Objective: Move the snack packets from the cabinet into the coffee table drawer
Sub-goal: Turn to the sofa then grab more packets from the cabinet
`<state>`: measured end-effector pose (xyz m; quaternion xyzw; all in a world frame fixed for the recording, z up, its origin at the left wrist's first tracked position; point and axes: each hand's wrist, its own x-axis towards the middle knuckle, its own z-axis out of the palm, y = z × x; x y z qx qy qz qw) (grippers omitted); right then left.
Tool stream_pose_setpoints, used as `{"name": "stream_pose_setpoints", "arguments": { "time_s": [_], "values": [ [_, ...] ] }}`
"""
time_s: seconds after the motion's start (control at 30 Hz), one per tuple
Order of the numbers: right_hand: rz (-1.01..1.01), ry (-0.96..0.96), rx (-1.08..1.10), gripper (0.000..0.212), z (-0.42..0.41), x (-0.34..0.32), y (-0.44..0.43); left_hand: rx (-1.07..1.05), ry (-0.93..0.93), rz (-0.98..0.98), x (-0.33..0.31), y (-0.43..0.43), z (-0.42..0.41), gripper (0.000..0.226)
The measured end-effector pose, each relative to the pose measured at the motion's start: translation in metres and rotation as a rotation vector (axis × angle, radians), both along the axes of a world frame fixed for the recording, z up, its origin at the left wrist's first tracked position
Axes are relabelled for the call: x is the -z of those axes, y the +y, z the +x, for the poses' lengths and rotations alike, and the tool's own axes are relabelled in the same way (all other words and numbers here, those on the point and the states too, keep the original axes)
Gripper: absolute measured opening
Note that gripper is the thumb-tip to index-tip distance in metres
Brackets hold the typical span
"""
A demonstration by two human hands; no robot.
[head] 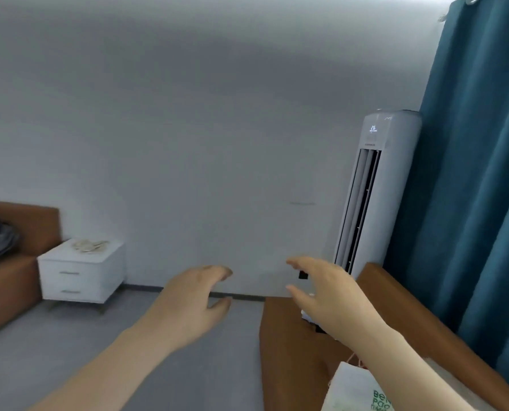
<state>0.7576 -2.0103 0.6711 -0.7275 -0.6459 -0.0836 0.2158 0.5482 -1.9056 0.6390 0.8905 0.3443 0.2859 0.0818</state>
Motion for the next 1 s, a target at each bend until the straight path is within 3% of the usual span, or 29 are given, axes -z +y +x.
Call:
{"name": "stream_pose_setpoints", "arguments": {
  "time_s": [0.43,1.0],
  "values": [
    [-0.056,0.044,-0.219,0.049,0.027,0.005,0.258,-0.182,-0.002,-0.054,0.002,0.217,0.012,0.043],
    [-0.112,0.06,-0.379,0.047,0.13,0.043,0.579,-0.401,0.042,-0.133,0.028,0.49,0.107,0.044]
  ]
}}
